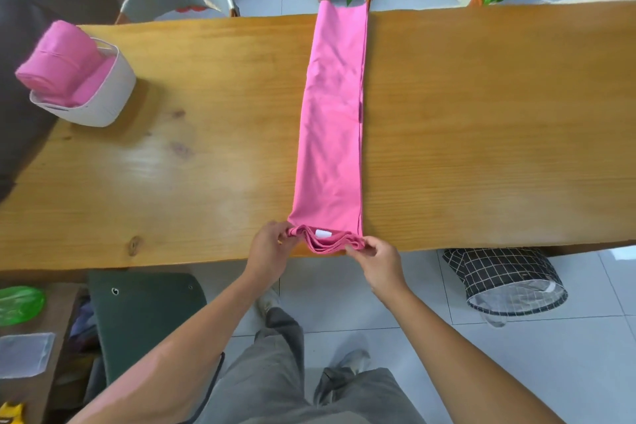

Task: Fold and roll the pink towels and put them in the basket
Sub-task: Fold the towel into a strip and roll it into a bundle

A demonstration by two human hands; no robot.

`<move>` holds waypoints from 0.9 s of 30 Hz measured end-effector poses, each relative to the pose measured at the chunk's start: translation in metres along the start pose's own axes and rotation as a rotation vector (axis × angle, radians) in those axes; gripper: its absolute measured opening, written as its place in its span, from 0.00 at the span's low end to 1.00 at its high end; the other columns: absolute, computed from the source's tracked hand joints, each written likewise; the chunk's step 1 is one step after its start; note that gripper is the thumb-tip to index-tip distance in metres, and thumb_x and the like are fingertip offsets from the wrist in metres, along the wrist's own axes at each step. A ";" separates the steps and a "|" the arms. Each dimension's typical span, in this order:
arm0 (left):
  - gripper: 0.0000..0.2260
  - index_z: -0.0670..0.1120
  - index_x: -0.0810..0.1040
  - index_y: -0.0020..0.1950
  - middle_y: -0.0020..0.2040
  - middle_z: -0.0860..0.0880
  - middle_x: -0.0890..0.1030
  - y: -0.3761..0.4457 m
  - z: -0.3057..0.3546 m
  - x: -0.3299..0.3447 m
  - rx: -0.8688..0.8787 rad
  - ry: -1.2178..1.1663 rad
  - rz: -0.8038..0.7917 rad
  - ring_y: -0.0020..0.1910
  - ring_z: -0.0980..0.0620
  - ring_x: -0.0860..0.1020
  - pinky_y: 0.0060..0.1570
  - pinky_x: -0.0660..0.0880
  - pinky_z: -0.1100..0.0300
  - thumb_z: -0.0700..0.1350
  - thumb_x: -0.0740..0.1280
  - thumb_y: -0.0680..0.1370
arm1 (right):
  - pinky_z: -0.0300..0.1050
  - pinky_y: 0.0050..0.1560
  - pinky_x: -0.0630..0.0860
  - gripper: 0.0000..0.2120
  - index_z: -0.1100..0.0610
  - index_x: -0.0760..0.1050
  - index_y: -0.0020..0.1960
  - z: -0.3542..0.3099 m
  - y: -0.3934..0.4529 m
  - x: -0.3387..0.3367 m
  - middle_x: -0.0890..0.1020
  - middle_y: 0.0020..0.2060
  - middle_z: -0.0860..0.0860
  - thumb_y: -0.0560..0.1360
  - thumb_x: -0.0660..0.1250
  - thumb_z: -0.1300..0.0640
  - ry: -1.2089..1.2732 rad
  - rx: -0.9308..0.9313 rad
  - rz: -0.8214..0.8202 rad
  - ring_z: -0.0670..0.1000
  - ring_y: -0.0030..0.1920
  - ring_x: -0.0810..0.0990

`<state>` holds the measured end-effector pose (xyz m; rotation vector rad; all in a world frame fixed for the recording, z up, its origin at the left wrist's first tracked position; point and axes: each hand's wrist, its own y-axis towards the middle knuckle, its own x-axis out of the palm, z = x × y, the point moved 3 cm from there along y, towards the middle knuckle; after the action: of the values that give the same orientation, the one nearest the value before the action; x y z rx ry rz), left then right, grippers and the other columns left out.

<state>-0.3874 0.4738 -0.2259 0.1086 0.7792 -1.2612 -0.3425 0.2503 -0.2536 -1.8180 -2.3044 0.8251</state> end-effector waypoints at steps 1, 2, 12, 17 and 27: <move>0.07 0.45 0.83 0.48 0.47 0.51 0.74 0.005 0.001 -0.002 0.010 0.039 0.008 0.47 0.51 0.73 0.43 0.68 0.63 0.48 0.71 0.79 | 0.37 0.35 0.69 0.08 0.53 0.81 0.39 -0.001 0.003 0.001 0.82 0.34 0.46 0.73 0.75 0.50 -0.031 -0.006 0.032 0.42 0.33 0.75; 0.08 0.44 0.83 0.48 0.49 0.52 0.73 0.011 0.002 -0.004 0.022 0.082 0.010 0.49 0.52 0.72 0.45 0.67 0.63 0.49 0.71 0.79 | 0.38 0.35 0.67 0.12 0.54 0.80 0.38 -0.002 0.007 0.002 0.79 0.35 0.45 0.74 0.74 0.48 -0.075 -0.006 0.065 0.43 0.33 0.74; 0.16 0.52 0.74 0.34 0.30 0.55 0.75 0.057 0.006 0.003 0.045 0.236 -0.114 0.29 0.54 0.73 0.25 0.61 0.64 0.51 0.66 0.82 | 0.46 0.36 0.65 0.20 0.57 0.69 0.33 -0.022 0.033 0.023 0.74 0.43 0.50 0.77 0.70 0.47 -0.661 -0.011 0.322 0.55 0.41 0.76; 0.08 0.45 0.73 0.50 0.48 0.49 0.74 0.054 -0.002 0.002 0.357 0.397 -0.034 0.43 0.48 0.73 0.38 0.73 0.55 0.38 0.70 0.75 | 0.51 0.43 0.75 0.09 0.56 0.75 0.46 -0.034 0.031 0.031 0.76 0.45 0.51 0.71 0.75 0.57 -0.978 -0.348 0.423 0.55 0.46 0.74; 0.16 0.42 0.81 0.55 0.53 0.47 0.80 0.045 -0.014 -0.004 0.950 0.681 -0.309 0.52 0.49 0.80 0.41 0.80 0.59 0.35 0.73 0.68 | 0.51 0.66 0.75 0.18 0.64 0.81 0.60 -0.024 0.014 0.036 0.80 0.63 0.57 0.75 0.62 0.57 -1.190 -0.748 -0.006 0.56 0.64 0.78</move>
<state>-0.3547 0.4991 -0.2490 1.2771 0.7088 -1.8374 -0.3311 0.2944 -0.2491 -1.7268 -3.7529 1.4676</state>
